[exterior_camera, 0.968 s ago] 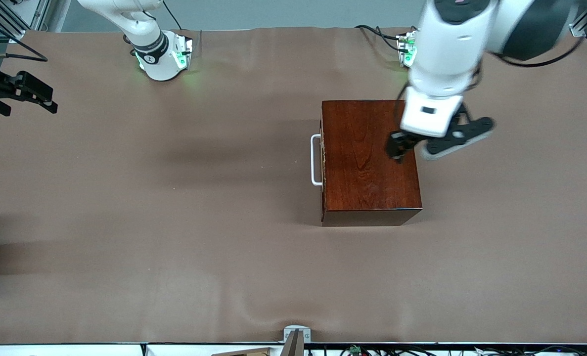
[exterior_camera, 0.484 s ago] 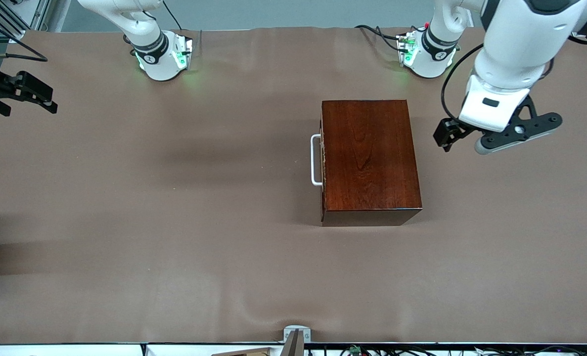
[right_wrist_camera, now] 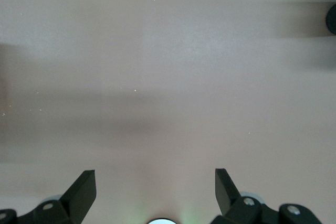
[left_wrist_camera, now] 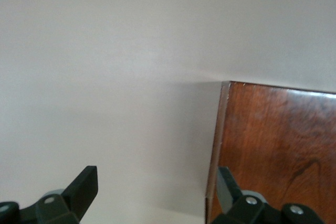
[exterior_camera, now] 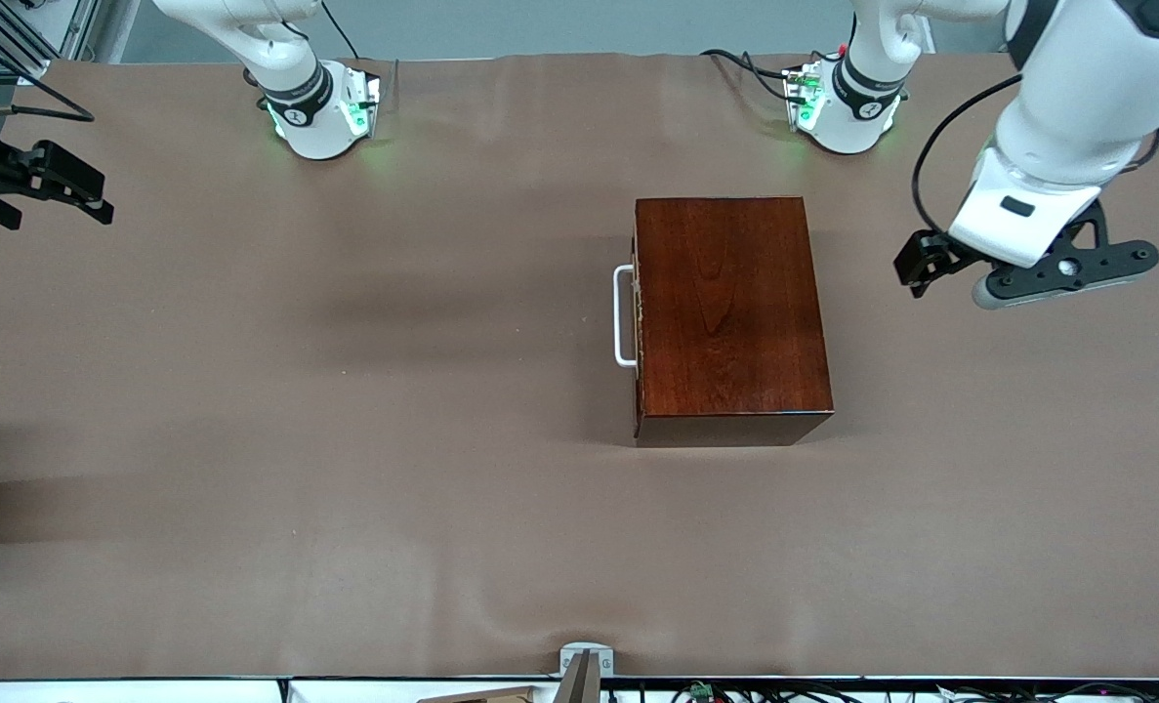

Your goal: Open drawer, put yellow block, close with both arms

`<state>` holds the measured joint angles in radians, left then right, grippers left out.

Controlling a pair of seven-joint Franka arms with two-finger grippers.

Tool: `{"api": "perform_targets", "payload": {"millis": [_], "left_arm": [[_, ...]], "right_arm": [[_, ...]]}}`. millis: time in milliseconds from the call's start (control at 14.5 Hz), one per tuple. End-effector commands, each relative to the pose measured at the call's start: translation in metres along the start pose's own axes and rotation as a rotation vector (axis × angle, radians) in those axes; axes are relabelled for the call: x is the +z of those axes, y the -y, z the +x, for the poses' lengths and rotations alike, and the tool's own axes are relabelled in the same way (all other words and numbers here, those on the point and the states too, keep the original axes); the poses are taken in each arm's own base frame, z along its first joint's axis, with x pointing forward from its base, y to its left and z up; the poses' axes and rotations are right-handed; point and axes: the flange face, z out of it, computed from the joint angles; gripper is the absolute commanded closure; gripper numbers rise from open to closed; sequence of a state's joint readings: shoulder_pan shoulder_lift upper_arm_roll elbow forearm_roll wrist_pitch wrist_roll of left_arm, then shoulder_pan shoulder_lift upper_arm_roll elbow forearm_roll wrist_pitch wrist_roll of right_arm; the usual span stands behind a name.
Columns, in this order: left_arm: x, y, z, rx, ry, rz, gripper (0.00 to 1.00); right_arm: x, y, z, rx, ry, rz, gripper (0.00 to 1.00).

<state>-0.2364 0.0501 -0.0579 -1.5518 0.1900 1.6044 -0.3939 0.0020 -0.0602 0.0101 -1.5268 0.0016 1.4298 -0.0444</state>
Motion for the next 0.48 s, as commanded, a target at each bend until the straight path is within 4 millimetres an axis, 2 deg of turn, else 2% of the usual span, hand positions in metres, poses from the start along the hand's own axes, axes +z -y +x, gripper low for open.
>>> {"api": "perform_targets", "payload": {"millis": [0, 138, 415], "left_arm": [[-0.011, 0.03, -0.012, 0.074, 0.007, -0.03, 0.0], [-0.01, 0.053, -0.008, 0.088, 0.017, -0.069, 0.0], [-0.017, 0.077, -0.011, 0.104, 0.021, -0.152, 0.0]], "right_arm": [[-0.006, -0.003, -0.004, 0.0, -0.009, -0.013, 0.0], [-0.006, -0.004, -0.004, 0.002, -0.009, -0.013, 0.0], [-0.004, -0.001, -0.002, -0.004, -0.007, -0.008, 0.0]]}}
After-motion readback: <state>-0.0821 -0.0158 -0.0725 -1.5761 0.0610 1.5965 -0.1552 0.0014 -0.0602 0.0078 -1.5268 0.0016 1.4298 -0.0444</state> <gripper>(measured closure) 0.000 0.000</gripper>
